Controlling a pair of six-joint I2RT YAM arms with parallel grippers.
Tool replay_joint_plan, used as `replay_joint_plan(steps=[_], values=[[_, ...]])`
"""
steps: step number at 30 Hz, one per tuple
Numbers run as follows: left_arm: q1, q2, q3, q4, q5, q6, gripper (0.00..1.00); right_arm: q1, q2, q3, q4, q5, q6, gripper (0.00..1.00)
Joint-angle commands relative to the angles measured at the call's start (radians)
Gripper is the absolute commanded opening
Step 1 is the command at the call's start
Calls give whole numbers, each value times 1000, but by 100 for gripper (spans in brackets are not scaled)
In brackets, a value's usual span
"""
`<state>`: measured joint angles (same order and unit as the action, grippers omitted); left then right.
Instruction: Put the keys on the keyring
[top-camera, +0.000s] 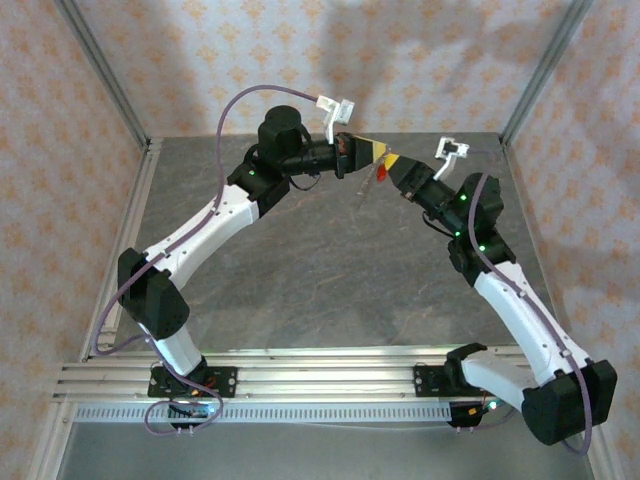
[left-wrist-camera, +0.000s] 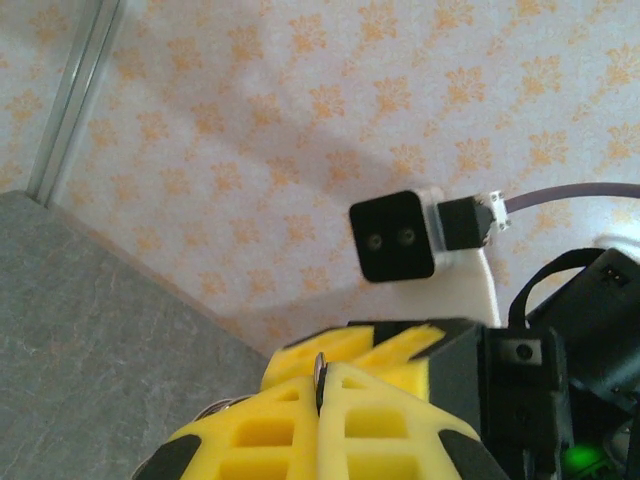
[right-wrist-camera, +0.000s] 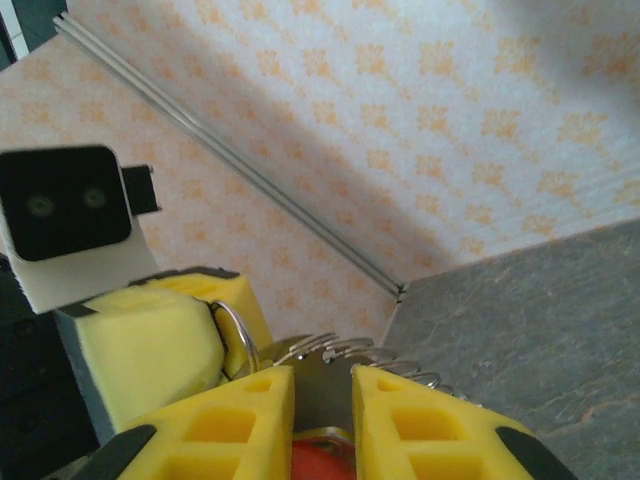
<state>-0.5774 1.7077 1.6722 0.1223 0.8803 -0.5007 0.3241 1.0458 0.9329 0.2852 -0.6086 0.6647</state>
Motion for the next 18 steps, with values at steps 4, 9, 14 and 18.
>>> replay_joint_plan(steps=[4, 9, 14, 18], values=[[-7, -55, -8, 66, -17, -8, 0, 50, 24, -16, 44, 15, -13, 19], [-8, -61, -23, 72, -26, -7, 0, 41, -46, -23, -54, 69, -85, 19], [-7, -73, -43, 96, -47, -19, 0, -30, -123, -51, -86, 90, -77, 20], [-7, -90, -86, 152, -85, -59, 0, -75, -145, -57, -45, 97, -23, 20]])
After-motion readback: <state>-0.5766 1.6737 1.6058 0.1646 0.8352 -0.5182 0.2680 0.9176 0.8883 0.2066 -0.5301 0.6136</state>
